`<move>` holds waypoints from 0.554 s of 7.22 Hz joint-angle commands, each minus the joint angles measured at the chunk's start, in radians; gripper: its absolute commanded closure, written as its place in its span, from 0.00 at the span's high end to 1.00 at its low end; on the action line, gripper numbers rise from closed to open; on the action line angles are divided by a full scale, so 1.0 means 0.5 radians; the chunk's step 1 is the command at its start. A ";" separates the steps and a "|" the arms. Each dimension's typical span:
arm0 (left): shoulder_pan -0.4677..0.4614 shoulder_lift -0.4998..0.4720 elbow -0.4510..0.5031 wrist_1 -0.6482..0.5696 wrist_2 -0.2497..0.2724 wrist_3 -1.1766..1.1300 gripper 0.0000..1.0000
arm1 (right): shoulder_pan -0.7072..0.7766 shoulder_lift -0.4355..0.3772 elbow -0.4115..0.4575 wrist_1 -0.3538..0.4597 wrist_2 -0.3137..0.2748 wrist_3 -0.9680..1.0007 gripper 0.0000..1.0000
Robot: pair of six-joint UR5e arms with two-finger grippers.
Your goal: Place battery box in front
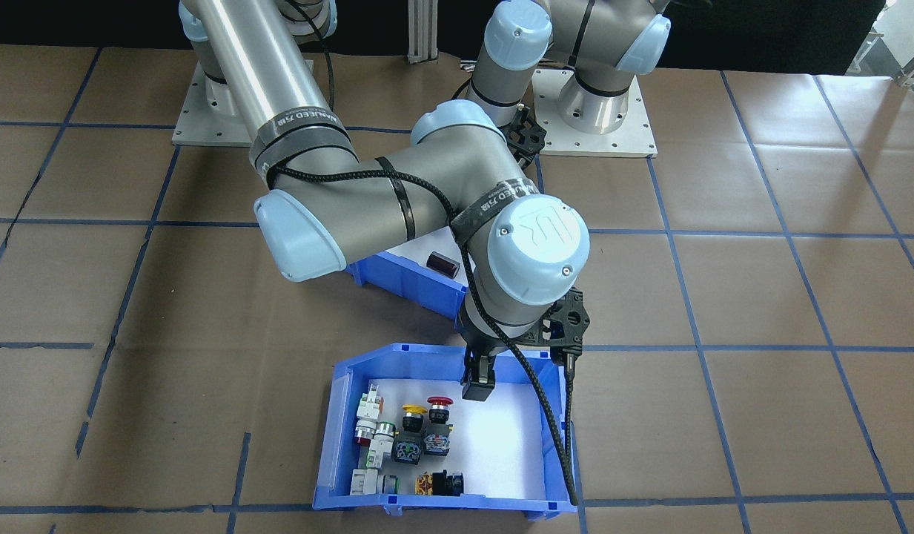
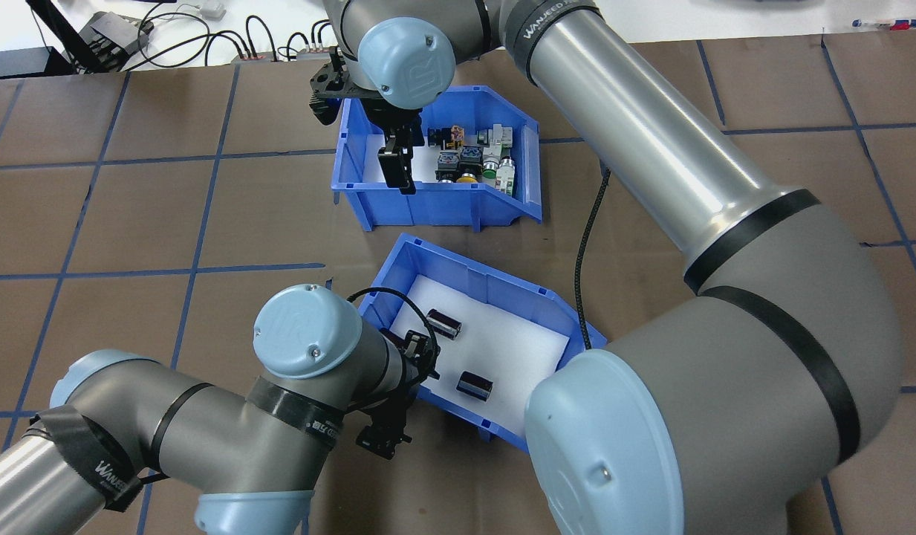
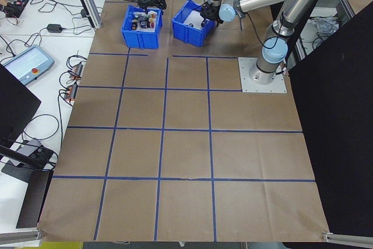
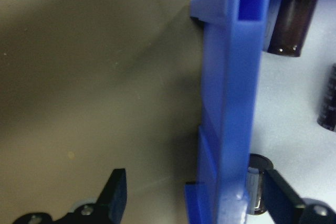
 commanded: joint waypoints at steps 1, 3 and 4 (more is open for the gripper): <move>-0.011 -0.015 -0.003 0.010 0.000 0.004 0.44 | 0.004 -0.044 0.210 -0.390 -0.005 0.103 1.00; -0.011 0.000 0.006 0.026 0.006 0.031 0.22 | 0.086 0.007 0.241 -0.425 -0.005 0.192 1.00; -0.011 0.003 0.000 0.084 -0.003 0.034 0.06 | 0.099 0.041 0.241 -0.429 -0.017 0.205 1.00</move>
